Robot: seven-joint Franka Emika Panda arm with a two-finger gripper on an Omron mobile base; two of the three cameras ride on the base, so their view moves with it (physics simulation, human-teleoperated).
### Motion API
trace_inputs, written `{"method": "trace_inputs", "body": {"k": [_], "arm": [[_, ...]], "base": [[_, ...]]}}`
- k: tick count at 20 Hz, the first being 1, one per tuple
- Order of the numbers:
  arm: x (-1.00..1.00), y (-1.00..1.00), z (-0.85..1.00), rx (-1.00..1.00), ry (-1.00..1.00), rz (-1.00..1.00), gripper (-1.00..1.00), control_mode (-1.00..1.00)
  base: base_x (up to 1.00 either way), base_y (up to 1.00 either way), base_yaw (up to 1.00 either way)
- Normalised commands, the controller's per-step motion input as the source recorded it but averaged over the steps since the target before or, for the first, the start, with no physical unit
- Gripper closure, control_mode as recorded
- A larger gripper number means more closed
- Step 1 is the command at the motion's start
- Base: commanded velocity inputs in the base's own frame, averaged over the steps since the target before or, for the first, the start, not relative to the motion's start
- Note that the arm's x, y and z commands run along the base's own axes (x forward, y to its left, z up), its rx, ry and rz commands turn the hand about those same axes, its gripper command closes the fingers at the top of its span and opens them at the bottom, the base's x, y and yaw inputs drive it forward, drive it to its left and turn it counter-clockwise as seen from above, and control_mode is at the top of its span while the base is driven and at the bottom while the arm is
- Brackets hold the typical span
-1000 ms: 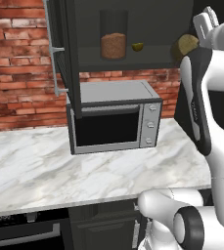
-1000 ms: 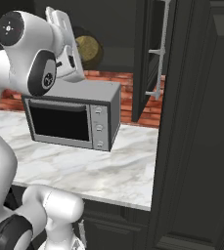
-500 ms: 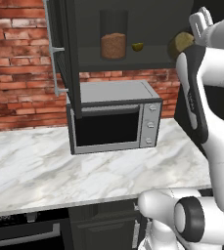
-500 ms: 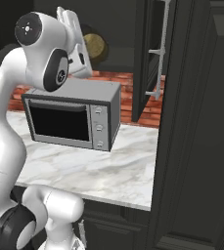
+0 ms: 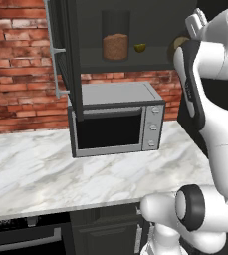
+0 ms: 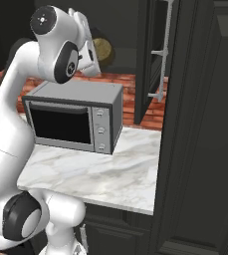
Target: Pick the jar and jar from the dining table and place them in the open cabinet. Close the cabinet after placing the objects.
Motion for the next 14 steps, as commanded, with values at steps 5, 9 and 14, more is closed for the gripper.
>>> {"method": "trace_inputs", "body": {"k": [5,9,14], "arm": [[0.26,-0.07,0.0,0.0,0.05,0.0,1.0,-1.0],[0.23,0.0,0.0,0.0,0.01,0.0,1.0,-1.0],[0.15,0.0,0.0,0.0,-0.01,0.0,1.0,-1.0]], "base": [[0.0,0.0,0.0],[0.0,0.0,0.0],[0.0,0.0,0.0]]}}
